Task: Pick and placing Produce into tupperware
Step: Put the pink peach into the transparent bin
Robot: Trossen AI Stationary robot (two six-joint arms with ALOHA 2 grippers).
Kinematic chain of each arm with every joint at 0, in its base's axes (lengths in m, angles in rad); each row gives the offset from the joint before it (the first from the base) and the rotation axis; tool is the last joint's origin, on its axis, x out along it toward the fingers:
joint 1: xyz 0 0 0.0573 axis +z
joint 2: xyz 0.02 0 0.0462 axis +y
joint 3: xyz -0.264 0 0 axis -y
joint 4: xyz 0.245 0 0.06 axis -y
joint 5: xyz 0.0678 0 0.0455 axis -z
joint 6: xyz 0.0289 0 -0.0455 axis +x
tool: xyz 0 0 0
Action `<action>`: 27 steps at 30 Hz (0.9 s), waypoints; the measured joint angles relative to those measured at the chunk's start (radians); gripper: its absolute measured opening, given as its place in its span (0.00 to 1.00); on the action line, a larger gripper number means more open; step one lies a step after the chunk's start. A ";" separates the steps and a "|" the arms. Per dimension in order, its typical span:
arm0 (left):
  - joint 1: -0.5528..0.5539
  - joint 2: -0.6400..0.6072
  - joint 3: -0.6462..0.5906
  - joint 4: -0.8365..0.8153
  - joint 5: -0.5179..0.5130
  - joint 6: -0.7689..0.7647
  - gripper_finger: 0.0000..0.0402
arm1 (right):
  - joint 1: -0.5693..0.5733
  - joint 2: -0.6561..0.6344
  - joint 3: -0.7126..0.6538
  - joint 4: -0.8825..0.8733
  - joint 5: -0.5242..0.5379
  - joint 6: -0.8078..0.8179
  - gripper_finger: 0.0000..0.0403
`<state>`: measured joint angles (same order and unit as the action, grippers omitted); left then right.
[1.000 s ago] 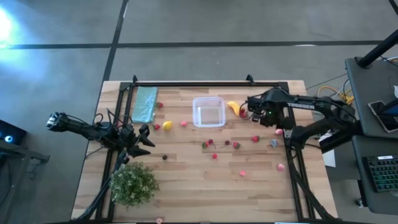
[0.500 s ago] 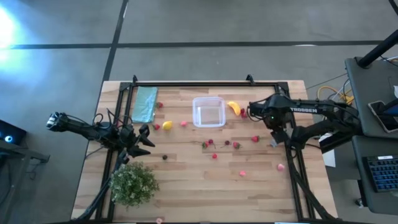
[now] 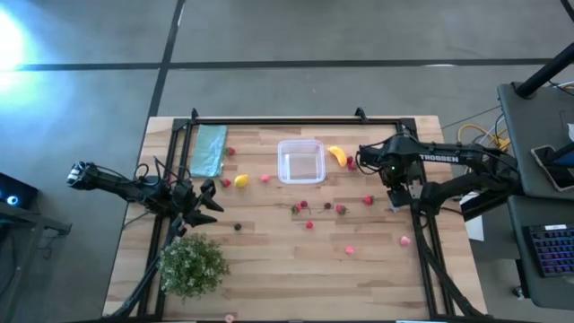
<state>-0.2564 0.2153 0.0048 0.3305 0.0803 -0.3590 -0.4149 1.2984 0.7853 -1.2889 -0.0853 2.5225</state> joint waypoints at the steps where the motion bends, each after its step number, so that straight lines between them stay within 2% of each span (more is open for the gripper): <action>1: 0.000 0.000 0.000 0.000 0.000 0.000 0.39 | 0.000 0.000 0.000 0.000 0.000 0.000 0.44; 15: 0.000 0.000 0.000 0.000 0.001 0.000 0.39 | 0.000 0.004 -0.001 -0.001 0.008 -0.094 0.44; 23: 0.000 0.000 0.000 0.000 0.004 0.000 0.39 | 0.000 0.013 -0.003 -0.012 0.010 0.158 0.44; 25: 0.000 0.000 0.000 0.000 0.005 0.000 0.39 | -0.002 0.013 -0.004 -0.027 0.060 0.207 0.44; 27: 0.000 0.000 0.000 0.000 0.005 0.000 0.39 | -0.003 0.013 -0.009 -0.038 0.162 0.229 0.44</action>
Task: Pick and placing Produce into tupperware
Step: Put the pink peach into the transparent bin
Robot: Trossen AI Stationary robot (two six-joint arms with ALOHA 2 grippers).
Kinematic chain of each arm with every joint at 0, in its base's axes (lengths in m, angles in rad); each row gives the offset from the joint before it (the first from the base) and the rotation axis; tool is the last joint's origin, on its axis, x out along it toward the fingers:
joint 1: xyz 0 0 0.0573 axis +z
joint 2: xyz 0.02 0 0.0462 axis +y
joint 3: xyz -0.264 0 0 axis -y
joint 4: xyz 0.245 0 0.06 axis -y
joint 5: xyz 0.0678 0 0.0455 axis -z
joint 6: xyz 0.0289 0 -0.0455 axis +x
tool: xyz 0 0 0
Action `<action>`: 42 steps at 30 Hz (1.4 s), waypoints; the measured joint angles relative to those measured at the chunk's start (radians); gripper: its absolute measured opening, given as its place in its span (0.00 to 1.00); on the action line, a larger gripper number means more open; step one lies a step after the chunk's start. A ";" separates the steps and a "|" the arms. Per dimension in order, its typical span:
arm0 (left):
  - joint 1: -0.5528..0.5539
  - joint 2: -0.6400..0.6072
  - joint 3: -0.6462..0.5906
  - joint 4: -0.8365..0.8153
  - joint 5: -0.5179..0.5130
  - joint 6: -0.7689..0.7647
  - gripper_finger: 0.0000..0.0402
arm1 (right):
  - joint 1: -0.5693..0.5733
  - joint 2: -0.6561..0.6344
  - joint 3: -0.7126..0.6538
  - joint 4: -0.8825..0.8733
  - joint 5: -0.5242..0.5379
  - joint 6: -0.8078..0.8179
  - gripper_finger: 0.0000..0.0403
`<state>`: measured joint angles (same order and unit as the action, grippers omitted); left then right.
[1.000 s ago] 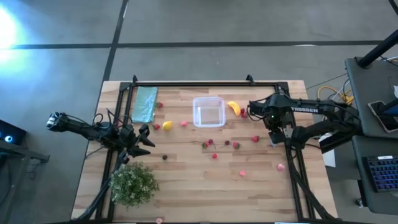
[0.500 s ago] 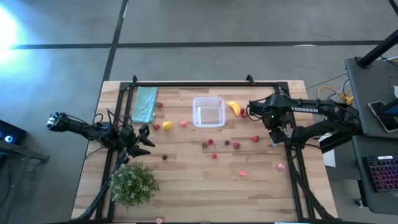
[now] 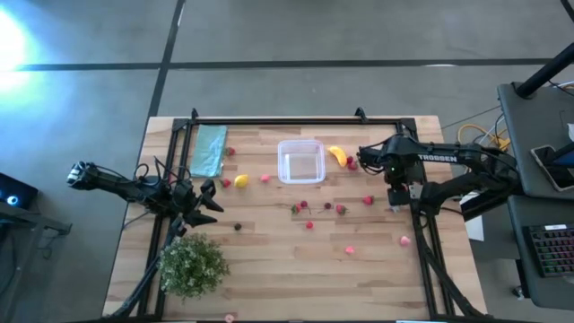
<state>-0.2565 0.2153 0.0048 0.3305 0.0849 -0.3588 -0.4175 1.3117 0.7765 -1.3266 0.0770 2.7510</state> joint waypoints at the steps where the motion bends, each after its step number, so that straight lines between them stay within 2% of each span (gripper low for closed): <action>1: 0.000 0.000 0.000 0.000 0.000 0.000 0.39 | 0.000 0.000 -0.003 0.000 0.057 -0.001 0.44; 4: 0.000 0.000 0.000 0.000 -0.001 0.000 0.39 | 0.000 0.000 -0.014 0.000 0.172 -0.002 0.44; 9: 0.000 0.000 0.000 0.000 -0.001 0.000 0.39 | -0.006 0.001 -0.026 0.002 0.190 0.005 0.44; 17: 0.000 0.000 0.000 0.000 -0.002 0.000 0.39 | -0.025 0.000 -0.031 0.012 0.145 -0.006 0.44; 22: 0.000 0.000 0.000 0.000 -0.005 0.000 0.39 | -0.023 0.055 -0.054 0.043 0.019 0.030 0.44; 30: 0.000 0.000 0.000 0.000 -0.005 0.000 0.39 | -0.023 0.165 -0.027 0.064 0.020 0.027 0.44; 36: 0.000 0.000 0.000 0.000 -0.004 0.000 0.39 | -0.023 0.184 -0.022 0.061 0.020 0.023 0.44; 42: 0.000 0.000 0.000 0.000 -0.004 0.000 0.39 | -0.023 0.178 -0.022 0.061 0.020 -0.059 0.44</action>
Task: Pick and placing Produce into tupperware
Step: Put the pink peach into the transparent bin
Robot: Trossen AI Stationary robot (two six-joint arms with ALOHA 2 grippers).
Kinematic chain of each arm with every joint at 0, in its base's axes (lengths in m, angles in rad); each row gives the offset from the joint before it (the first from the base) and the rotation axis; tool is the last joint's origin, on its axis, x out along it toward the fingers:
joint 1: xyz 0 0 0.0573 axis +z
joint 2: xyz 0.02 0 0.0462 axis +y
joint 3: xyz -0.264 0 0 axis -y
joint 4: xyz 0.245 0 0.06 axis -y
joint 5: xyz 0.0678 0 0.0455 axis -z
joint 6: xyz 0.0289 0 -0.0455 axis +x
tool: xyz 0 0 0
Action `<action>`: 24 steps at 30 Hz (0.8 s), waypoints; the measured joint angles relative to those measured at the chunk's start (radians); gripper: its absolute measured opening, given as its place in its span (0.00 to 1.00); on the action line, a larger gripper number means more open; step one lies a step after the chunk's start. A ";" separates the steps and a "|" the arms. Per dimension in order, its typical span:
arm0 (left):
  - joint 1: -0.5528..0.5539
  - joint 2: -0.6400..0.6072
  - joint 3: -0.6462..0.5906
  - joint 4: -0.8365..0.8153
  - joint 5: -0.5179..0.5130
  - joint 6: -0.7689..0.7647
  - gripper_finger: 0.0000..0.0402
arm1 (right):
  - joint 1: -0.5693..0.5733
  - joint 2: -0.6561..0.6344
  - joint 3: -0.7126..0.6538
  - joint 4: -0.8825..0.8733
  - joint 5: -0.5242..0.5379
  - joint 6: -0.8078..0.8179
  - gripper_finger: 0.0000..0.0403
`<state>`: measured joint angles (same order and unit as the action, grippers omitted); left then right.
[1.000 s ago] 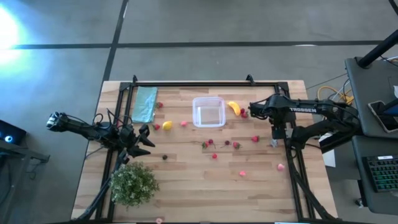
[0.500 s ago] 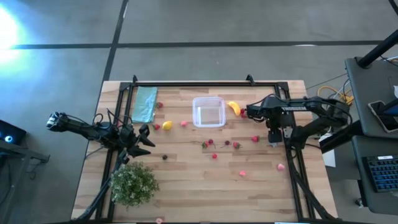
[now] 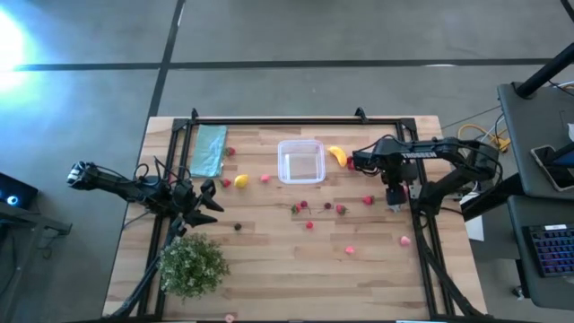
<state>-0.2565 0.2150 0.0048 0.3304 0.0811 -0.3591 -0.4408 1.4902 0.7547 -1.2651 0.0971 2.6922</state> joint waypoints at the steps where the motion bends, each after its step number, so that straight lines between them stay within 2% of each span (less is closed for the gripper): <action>1: 0.000 0.000 0.000 0.000 0.000 0.000 0.39 | 0.000 -0.001 0.000 0.000 0.000 -0.009 0.44; 9: 0.000 0.000 0.000 0.000 0.004 0.000 0.39 | 0.000 0.005 -0.007 -0.042 -0.006 0.019 0.44; 16: 0.000 0.000 0.000 0.000 0.003 0.000 0.39 | 0.000 0.047 -0.020 -0.036 -0.079 0.099 0.44; 24: 0.000 0.000 0.000 0.000 0.003 0.000 0.39 | 0.000 0.093 -0.015 -0.033 -0.051 0.102 0.44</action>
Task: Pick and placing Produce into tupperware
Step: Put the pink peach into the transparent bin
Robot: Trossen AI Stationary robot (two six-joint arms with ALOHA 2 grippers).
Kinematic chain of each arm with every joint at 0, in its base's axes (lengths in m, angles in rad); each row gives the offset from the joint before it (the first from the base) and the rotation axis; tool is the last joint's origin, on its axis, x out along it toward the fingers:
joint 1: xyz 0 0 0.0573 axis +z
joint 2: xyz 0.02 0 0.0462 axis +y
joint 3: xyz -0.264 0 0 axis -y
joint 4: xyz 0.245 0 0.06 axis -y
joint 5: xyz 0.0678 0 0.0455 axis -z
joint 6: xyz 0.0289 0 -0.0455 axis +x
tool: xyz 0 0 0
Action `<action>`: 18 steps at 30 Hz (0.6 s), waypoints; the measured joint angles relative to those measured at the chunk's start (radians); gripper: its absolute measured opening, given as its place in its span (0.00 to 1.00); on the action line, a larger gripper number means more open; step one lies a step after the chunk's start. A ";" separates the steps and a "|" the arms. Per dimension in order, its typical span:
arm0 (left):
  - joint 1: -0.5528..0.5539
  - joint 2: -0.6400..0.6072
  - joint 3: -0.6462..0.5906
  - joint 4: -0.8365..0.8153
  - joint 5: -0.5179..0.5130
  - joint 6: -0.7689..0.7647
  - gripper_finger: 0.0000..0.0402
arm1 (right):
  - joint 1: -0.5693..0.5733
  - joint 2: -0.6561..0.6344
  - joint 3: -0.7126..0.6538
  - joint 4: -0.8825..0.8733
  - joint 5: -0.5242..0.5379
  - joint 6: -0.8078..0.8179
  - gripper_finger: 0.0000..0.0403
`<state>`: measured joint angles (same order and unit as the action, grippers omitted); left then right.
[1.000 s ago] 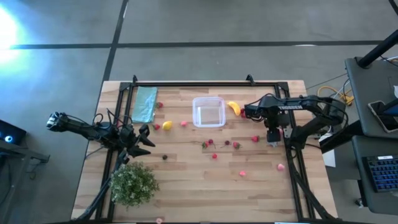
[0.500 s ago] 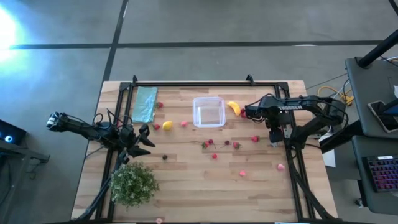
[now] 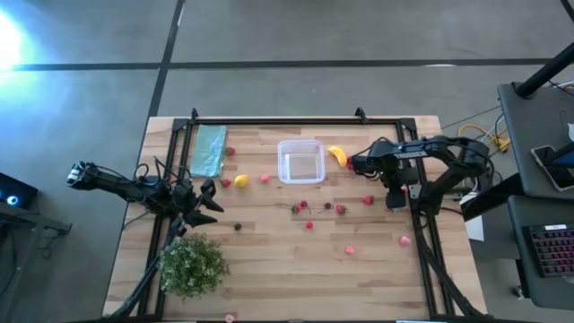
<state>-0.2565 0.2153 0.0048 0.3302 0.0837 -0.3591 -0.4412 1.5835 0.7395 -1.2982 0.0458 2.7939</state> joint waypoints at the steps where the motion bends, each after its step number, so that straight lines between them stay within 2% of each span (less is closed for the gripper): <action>1: 0.000 0.000 0.000 0.000 0.000 0.000 0.39 | 0.000 0.001 0.000 0.001 0.016 0.000 0.44; 6: 0.000 0.000 0.000 0.000 -0.001 0.000 0.39 | -0.006 0.002 0.000 0.005 0.092 0.009 0.44; 18: 0.000 0.000 0.000 0.000 -0.004 0.000 0.39 | -0.040 0.002 -0.023 0.012 0.057 0.014 0.44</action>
<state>-0.2563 0.2150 0.0048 0.3305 0.0799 -0.3592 -0.4808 1.5856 0.7163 -1.2858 0.1032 2.8079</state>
